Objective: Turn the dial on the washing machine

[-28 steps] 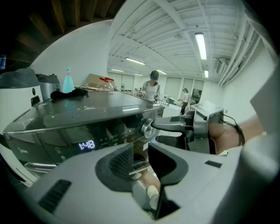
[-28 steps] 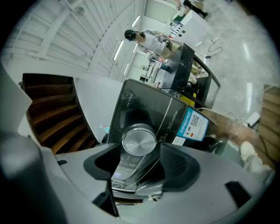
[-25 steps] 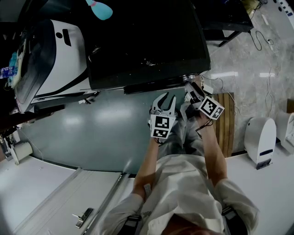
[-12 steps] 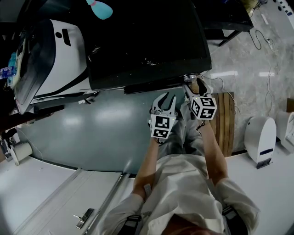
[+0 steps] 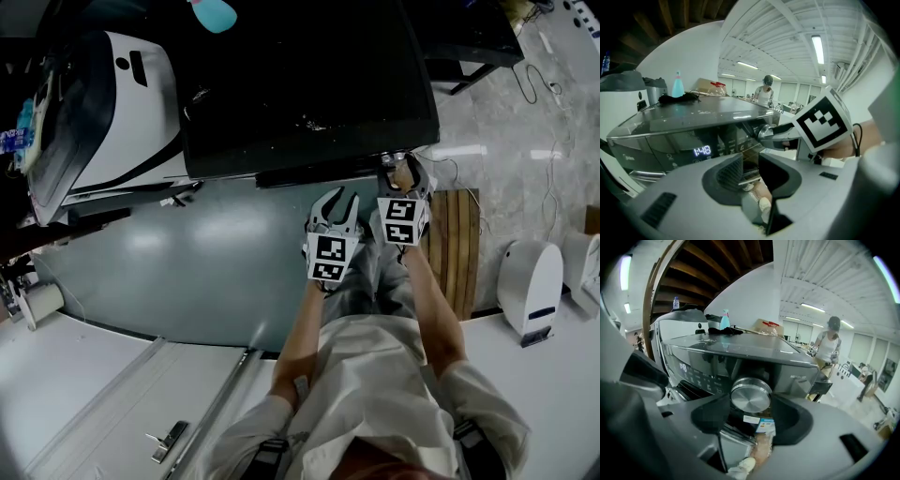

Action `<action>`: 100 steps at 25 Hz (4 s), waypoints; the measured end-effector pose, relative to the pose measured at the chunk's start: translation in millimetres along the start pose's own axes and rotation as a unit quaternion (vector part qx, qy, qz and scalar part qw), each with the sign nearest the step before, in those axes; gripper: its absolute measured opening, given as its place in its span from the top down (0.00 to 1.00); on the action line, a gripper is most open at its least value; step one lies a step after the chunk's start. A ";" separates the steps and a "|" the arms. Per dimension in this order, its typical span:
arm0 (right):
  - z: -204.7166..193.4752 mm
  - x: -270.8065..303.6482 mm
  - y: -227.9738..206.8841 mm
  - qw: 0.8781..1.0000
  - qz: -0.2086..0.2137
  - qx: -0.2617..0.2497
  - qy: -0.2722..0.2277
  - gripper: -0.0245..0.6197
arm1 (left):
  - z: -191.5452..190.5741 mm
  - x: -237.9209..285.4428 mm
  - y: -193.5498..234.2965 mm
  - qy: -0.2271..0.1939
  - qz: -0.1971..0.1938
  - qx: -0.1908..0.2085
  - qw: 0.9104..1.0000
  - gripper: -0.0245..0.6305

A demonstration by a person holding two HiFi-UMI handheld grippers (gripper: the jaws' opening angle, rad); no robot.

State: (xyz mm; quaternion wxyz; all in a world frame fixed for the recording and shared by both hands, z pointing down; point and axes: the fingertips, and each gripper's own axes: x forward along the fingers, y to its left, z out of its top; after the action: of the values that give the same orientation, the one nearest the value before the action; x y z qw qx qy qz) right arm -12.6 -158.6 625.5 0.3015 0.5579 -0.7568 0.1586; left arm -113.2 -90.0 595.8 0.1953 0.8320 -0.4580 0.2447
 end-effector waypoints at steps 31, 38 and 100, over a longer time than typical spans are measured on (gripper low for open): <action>-4.6 4.4 -7.4 0.954 0.102 0.277 -0.044 0.54 | -2.5 -7.1 0.0 -0.002 0.010 -0.007 1.000 0.80; -5.3 5.0 -8.7 0.933 0.123 0.334 -0.052 0.54 | -1.7 -6.8 -0.9 -0.003 0.009 -0.007 1.000 0.80; 56.4 -113.2 16.3 0.989 0.116 0.062 -0.066 0.61 | 74.4 -65.8 12.7 -0.092 0.025 -0.012 0.995 0.80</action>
State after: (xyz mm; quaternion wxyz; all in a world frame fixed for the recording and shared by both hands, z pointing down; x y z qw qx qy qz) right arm -21.5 -101.0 512.1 0.1950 0.4928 -0.8236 0.2020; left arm -137.4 -93.4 498.7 0.1564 0.8366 -0.4979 0.1663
